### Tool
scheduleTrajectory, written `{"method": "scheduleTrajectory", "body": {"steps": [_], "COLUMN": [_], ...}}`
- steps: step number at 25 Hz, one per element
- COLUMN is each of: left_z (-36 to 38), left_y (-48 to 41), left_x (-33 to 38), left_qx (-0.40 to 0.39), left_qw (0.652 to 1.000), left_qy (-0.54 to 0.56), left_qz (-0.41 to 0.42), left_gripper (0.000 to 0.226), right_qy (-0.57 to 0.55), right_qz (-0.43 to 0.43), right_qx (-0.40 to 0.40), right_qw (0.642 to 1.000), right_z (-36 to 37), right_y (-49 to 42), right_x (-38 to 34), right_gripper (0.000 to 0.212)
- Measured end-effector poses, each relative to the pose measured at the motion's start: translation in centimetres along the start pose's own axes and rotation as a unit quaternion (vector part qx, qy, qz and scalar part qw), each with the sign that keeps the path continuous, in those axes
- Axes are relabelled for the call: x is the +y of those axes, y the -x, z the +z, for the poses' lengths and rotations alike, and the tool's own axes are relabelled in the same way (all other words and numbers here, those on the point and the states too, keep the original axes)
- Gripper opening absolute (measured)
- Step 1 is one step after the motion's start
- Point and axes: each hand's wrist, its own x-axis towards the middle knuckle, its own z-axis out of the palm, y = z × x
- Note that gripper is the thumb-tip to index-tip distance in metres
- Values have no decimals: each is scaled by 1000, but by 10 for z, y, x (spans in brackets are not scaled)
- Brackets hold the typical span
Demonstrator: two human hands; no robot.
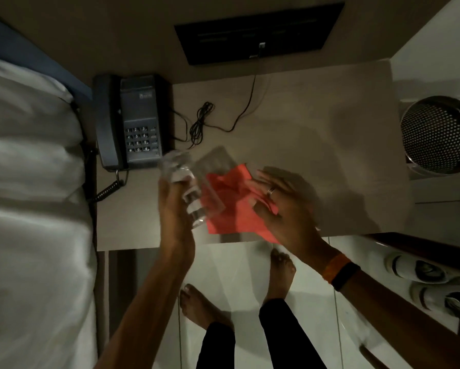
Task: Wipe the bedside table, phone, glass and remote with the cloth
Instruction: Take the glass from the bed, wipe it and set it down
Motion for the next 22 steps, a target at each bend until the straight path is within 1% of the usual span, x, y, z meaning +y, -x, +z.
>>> {"method": "scheduleTrajectory", "body": {"steps": [1, 2, 3, 4, 5, 6, 7, 9, 10, 11, 12, 13, 15, 17, 19, 21, 22], "left_z": [19, 40, 65, 91, 115, 139, 163, 214, 238, 259, 280, 298, 319, 331, 337, 338, 336], "left_y": [-3, -6, -12, -20, -29, -38, -48, -70, -81, -91, -100, -106, -115, -122, -127, -130, -128], "left_x": [-2, -3, -3, -3, 0, 5, 10, 16, 16, 14, 10, 4, -6, -18, -27, -27, -25], "left_qx": [-58, -103, -141, -173, -201, -228, -254, -322, -353, -373, -380, -379, -363, -338, -315, -306, -307], "left_qw": [998, 994, 988, 981, 974, 965, 956, 929, 911, 893, 878, 868, 857, 848, 843, 847, 853], "left_qy": [-22, -40, -55, -70, -81, -86, -91, -121, -154, -186, -217, -239, -262, -285, -309, -316, -315], "left_qz": [5, 10, 23, 45, 69, 95, 115, 136, 148, 168, 192, 214, 256, 293, 308, 299, 281], "left_gripper": [43, 39, 39, 40, 41, 44, 48, 62, 70, 77, 81, 82, 81, 78, 78, 79, 81], "right_qy": [-170, -288, -347, -345, -317, -281, -250, -154, -86, -33, -3, 3, -21, -49, -65, -69, -76], "right_qz": [78, 122, 133, 122, 106, 98, 91, 75, 82, 99, 111, 111, 86, 78, 75, 68, 65], "right_qx": [-11, -53, -93, -120, -129, -115, -92, -7, 38, 79, 116, 148, 186, 193, 193, 198, 194], "right_qw": [982, 948, 924, 923, 934, 948, 960, 985, 992, 991, 987, 983, 979, 977, 976, 975, 976], "right_z": [-14, -28, -47, -69, -89, -109, -130, -166, -179, -188, -196, -203, -209, -211, -210, -208, -208], "right_y": [-8, -17, -27, -38, -49, -61, -73, -94, -103, -111, -119, -128, -139, -143, -145, -148, -148], "right_x": [-9, -15, -14, -13, -9, -3, 5, 28, 38, 49, 62, 78, 100, 119, 133, 135, 132], "right_gripper": [38, 42, 47, 50, 53, 58, 62, 63, 61, 60, 59, 60, 68, 74, 74, 73, 76]}}
